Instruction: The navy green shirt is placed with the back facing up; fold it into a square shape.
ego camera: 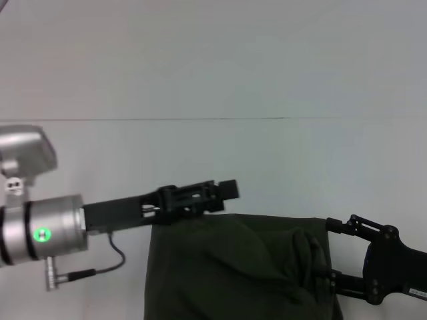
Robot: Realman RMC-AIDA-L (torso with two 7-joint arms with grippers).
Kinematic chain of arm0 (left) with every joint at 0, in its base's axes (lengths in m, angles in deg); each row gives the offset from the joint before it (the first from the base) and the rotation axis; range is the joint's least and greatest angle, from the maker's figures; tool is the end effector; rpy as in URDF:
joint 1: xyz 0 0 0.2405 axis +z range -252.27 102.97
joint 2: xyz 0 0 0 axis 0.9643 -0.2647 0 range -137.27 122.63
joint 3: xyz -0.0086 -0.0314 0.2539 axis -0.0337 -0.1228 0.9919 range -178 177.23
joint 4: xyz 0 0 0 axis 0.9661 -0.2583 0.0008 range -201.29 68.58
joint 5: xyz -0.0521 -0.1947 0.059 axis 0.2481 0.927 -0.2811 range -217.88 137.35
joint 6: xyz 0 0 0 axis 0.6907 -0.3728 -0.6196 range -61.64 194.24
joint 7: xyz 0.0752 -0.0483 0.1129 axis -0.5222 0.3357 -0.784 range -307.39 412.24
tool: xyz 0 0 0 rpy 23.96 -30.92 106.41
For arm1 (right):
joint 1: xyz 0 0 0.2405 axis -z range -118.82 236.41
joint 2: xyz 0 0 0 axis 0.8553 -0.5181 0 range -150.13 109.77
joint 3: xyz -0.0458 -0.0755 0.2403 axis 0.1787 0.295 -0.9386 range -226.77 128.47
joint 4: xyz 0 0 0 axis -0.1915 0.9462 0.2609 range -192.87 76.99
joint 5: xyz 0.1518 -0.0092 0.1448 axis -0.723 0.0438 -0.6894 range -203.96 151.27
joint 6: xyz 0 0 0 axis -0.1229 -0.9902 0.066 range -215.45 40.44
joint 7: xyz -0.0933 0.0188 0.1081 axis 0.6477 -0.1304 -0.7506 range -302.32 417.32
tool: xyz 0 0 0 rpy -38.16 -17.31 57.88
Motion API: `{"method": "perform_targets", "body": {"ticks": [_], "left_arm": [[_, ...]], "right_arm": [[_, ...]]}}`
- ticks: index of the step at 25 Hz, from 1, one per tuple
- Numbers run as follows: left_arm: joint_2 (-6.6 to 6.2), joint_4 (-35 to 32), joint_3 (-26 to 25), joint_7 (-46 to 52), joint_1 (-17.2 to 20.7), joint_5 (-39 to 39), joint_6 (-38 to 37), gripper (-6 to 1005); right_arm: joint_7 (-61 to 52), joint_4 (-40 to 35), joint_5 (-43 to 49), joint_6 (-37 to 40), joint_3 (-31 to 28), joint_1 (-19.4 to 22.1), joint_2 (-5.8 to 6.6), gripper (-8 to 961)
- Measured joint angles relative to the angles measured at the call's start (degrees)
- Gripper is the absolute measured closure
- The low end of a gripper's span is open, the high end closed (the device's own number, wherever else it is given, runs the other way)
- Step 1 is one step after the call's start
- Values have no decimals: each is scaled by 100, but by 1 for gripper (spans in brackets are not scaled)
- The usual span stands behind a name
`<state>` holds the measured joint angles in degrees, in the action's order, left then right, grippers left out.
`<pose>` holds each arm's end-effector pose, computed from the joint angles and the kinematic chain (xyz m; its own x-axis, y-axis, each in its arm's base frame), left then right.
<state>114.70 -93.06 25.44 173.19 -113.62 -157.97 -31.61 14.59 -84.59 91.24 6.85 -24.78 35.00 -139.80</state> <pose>-0.2088 0.3297 -0.0277 0.1764 0.8839 0.4331 0.7441 -0.4078 0.5292 0.3056 0.2750 -0.0107 0.8334 -0.0032 -0.5527 -0.2582 -0.8864 -0.3842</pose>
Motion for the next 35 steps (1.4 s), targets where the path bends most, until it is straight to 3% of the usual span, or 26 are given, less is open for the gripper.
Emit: {"method": "perform_targets", "body": {"ticks": [4, 8, 13, 17, 27, 35], "left_arm": [[-223, -485, 43, -632, 297, 16, -360, 188], [-325, -920, 53, -1541, 544, -119, -806, 94], [-279, -1389, 107, -2422, 836, -263, -849, 67], [-255, -1492, 96, -3143, 993, -415, -834, 67], [-72, -1842, 123, -4651, 1404, -623, -1079, 66], [-21, -2113, 85, -5091, 1625, -772, -1032, 66]], "right_arm": [[-591, -180, 9, 119, 35, -29, -3, 138], [-1271, -479, 12, 528, 31, -48, -15, 138], [-2732, -1257, 9, 989, 79, -97, -32, 137], [-4188, -2028, 14, 1069, 483, -161, -33, 143], [-7785, -4570, 111, 757, 2273, -146, -53, 211], [-9826, -5924, 1267, 826, 3488, -346, -62, 227]]}}
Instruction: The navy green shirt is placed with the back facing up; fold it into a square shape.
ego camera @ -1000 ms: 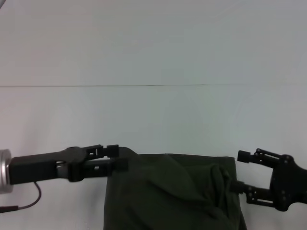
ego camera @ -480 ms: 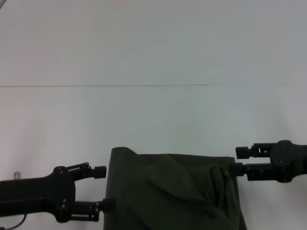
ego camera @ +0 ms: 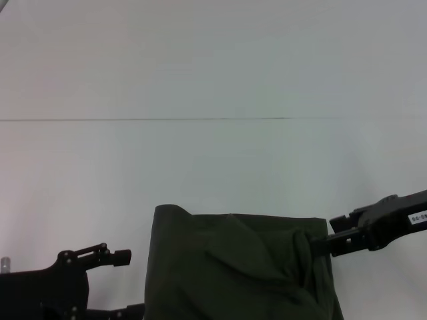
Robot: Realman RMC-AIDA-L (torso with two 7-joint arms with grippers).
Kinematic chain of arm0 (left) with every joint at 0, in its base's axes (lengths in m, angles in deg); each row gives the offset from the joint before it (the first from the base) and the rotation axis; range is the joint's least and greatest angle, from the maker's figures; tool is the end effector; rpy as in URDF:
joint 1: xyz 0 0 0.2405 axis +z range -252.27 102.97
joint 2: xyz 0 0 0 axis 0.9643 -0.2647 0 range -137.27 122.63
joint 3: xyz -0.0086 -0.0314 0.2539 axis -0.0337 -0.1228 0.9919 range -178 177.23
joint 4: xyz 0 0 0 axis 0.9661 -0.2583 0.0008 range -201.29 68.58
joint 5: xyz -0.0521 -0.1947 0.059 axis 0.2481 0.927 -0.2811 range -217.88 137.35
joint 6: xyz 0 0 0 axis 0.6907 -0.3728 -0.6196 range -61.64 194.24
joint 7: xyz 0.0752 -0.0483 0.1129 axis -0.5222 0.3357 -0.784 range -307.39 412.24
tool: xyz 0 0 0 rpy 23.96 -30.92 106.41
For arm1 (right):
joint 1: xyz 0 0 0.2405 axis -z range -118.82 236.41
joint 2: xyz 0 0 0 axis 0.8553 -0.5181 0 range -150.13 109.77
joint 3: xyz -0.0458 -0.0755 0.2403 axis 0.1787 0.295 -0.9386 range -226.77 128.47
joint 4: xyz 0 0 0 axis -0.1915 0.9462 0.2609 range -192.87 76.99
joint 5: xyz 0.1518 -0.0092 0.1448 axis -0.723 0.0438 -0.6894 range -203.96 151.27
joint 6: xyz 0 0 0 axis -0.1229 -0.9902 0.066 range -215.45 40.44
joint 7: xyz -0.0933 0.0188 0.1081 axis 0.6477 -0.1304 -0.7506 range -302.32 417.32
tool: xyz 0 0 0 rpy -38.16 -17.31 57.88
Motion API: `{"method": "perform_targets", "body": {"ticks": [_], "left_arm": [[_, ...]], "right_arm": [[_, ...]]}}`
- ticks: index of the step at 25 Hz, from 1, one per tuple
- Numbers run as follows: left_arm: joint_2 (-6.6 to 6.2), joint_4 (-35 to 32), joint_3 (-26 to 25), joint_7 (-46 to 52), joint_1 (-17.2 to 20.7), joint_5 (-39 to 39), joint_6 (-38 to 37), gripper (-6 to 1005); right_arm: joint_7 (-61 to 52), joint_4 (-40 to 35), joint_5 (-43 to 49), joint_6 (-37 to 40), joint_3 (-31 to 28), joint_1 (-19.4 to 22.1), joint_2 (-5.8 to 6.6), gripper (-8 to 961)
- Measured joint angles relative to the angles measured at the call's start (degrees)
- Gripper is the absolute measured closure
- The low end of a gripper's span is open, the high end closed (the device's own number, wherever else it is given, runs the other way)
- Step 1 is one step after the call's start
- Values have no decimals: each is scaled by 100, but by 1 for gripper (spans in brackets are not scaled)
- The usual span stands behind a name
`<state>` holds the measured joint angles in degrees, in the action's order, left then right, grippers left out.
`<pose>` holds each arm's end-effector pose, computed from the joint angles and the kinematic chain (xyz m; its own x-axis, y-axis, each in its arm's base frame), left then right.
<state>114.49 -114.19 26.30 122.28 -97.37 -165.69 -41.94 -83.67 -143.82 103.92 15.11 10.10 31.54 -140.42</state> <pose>-0.2888 0.2624 0.0262 0.8283 0.2477 0.5025 0.3496 -0.9294 -0.1182 0.1814 0.3210 0.0556 0.7007 -0.7054 -0.1070 -0.7115 -0.6796 -0.1788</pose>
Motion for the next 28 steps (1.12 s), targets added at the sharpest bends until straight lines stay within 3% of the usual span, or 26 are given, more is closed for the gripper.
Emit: {"method": "perform_targets", "body": {"ticks": [11, 18, 28], "left_arm": [[4, 0, 28, -244, 10, -217, -20, 66], [0, 56, 41, -298, -18, -226, 0, 67], [0, 81, 0, -181, -21, -201, -47, 66]], "right_arm": [[-1094, -373, 626, 237, 889, -536, -11, 226], [-1418, -280, 883, 221, 1025, -889, -30, 226], [-1862, -19, 990, -213, 1696, -1037, -65, 226]]}}
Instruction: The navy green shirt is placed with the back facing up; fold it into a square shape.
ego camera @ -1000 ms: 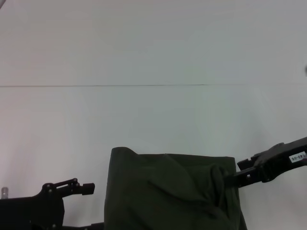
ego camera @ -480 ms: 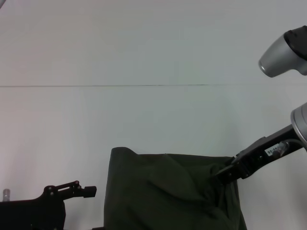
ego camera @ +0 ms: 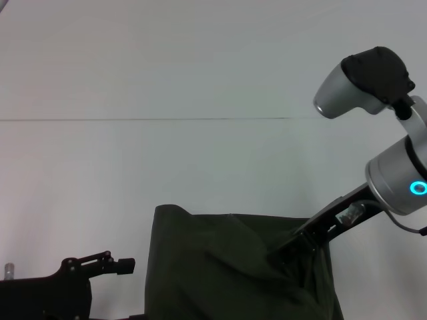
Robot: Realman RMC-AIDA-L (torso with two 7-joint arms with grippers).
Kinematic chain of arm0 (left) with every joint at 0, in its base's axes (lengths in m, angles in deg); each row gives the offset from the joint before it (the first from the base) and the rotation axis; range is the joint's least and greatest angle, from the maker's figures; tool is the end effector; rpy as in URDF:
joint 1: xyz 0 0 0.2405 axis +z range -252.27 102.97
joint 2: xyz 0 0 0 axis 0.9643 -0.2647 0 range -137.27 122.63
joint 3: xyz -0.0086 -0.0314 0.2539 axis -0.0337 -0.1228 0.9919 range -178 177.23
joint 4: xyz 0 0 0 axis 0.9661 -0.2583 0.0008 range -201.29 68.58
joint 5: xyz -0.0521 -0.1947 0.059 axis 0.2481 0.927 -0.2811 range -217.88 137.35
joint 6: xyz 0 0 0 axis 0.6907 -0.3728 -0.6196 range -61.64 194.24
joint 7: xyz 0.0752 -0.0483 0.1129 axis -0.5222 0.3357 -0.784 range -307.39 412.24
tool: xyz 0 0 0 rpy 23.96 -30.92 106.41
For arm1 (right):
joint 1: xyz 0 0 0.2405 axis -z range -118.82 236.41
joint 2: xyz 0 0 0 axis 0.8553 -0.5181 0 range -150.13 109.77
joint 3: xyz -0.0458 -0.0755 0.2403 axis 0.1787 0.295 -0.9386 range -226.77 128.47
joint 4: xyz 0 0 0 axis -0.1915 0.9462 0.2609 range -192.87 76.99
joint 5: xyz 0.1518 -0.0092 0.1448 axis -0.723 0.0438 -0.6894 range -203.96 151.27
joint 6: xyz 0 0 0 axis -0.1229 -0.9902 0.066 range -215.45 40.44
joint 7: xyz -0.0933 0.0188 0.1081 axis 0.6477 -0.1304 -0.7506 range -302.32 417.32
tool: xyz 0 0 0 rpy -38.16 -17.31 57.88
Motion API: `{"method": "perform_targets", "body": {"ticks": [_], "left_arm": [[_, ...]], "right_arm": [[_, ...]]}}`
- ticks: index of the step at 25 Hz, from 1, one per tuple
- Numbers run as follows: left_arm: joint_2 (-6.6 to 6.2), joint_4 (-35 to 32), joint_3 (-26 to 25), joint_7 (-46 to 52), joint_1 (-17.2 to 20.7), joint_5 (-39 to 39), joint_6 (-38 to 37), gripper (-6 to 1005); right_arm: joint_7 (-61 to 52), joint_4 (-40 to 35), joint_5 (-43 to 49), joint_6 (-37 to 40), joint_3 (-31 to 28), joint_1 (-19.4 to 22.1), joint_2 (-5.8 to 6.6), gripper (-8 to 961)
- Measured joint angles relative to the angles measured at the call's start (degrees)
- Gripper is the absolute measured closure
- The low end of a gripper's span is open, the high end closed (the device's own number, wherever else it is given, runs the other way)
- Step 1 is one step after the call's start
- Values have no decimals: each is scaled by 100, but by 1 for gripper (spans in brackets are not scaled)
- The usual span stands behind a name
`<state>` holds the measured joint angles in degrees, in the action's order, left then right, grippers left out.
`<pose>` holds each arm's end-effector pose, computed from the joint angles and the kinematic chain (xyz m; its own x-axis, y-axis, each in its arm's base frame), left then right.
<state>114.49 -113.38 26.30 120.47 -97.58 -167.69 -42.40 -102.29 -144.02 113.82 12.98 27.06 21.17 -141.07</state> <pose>-0.2904 0.2587 0.0215 0.8419 0.2411 0.4828 0.3268 -0.9397 -0.1006 0.1199 0.3355 0.0073 0.6804 -0.7247 0.1089 -0.6778 -0.6788 -0.2826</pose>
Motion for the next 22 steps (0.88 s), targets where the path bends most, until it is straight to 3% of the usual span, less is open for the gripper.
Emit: {"method": "perform_targets", "body": {"ticks": [14, 22], "left_arm": [[-39, -47, 146, 342, -160, -173, -38, 66], [-43, -113, 199, 391, -175, -316, -38, 66]], "right_arm": [[-593, 399, -30, -681, 548, -78, -8, 226], [-509, 929, -35, -1128, 833, -339, 24, 225]]}}
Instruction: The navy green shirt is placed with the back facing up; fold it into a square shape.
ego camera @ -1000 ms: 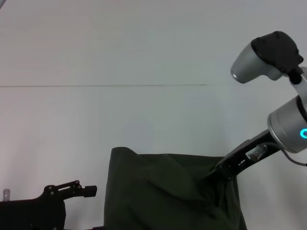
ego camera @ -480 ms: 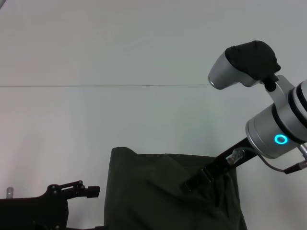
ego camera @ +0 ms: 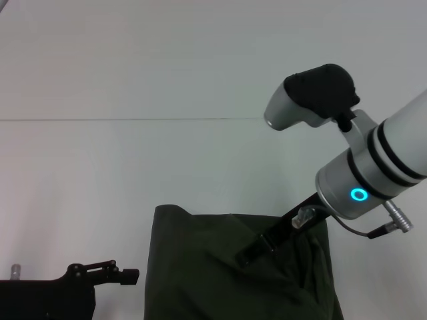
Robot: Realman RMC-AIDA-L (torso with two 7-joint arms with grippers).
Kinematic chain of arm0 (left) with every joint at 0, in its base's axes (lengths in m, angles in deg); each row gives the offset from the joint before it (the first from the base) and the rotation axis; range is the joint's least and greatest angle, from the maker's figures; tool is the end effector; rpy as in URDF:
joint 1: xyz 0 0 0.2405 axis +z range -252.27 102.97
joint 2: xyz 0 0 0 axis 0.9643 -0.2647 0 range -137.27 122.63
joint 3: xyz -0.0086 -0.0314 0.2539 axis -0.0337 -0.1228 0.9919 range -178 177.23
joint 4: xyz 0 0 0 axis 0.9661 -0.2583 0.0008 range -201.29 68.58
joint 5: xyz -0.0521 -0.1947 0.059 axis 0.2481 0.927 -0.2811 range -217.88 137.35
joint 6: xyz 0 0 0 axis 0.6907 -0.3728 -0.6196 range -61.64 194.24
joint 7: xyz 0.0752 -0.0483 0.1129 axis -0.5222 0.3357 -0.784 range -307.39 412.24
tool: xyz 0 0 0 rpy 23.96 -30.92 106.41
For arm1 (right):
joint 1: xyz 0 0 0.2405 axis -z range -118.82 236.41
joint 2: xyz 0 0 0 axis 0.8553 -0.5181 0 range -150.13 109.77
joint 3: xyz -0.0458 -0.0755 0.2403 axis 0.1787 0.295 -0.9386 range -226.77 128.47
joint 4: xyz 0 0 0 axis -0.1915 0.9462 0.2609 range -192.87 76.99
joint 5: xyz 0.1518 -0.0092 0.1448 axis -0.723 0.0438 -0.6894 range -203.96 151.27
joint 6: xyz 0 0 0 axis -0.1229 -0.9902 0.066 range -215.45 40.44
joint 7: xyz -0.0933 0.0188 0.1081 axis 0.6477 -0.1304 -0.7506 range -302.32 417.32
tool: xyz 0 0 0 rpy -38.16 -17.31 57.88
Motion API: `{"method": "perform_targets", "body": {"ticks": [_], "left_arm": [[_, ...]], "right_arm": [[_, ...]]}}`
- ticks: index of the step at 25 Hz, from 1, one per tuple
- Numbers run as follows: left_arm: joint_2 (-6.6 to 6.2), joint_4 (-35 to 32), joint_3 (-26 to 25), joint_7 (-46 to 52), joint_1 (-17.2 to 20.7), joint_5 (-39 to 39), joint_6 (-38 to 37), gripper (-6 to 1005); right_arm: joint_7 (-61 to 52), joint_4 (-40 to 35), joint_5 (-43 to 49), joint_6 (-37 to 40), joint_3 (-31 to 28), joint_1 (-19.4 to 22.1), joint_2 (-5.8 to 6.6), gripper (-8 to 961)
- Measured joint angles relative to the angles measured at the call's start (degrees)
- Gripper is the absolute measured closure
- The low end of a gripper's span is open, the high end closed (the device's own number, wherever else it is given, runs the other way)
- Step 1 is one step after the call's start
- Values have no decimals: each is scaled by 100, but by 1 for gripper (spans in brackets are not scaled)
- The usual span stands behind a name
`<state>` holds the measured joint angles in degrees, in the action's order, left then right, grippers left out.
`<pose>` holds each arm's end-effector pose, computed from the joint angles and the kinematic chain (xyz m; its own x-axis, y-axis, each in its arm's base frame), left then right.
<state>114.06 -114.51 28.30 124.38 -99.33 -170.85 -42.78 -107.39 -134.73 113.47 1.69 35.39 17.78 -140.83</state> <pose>-0.2862 0.2641 0.0206 0.8623 0.2893 0.4157 0.3348 -0.9415 -0.0393 0.1139 0.3500 -0.0341 0.6591 -0.7444 0.1067 -0.6910 -0.6555 -0.3046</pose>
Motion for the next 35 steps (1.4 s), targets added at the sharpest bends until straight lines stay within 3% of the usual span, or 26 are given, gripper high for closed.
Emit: {"method": "perform_targets", "body": {"ticks": [35], "left_arm": [[43, 8, 7, -42, 8, -19, 64, 67]], "right_arm": [[868, 766, 27, -1092, 1098, -294, -15, 226]]}}
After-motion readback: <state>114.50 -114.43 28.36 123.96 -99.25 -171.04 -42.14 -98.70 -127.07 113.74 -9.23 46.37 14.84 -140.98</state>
